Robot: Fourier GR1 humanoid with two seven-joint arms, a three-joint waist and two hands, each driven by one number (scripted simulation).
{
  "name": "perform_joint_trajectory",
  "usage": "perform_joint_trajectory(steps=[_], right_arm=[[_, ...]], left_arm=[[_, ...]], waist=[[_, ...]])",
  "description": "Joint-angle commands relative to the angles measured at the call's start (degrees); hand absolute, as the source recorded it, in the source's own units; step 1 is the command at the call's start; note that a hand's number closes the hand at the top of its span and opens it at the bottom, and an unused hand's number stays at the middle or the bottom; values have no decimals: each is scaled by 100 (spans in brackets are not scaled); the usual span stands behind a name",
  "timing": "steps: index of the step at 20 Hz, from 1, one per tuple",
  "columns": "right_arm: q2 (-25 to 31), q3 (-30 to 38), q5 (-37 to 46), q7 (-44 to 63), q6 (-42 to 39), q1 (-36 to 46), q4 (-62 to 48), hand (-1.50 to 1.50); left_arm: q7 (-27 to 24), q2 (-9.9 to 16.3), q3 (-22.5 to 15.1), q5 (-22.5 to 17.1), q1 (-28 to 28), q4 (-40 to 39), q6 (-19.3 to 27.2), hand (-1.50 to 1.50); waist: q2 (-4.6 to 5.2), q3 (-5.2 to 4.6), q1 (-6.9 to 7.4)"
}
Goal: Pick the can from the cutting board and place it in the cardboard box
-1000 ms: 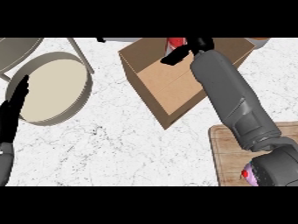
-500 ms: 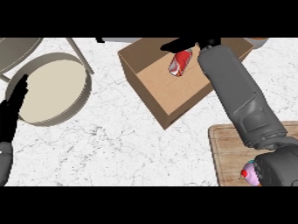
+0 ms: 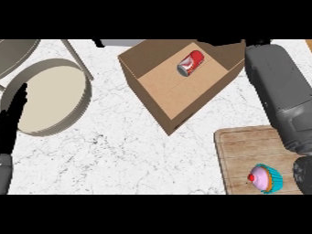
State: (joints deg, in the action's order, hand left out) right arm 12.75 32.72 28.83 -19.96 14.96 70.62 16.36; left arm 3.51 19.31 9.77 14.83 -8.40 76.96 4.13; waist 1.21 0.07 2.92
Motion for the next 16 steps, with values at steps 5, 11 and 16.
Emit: perform_joint_trajectory(steps=[5,11,16], right_arm=[[1219,286,-358,-169,-892,-413,-132,-150],[1846,150,-379,-608,-1594,-983,-51,-150],[2422,27,-306,-951,-2339,-1471,-252,-150]], left_arm=[[-275,-17,130,22,-75,-429,87,0],[122,-211,-83,207,8,30,203,0],[75,-229,-84,214,90,31,173,0]], waist=[[-20,-4,-119],[-69,-1,-175],[-51,3,-142]])
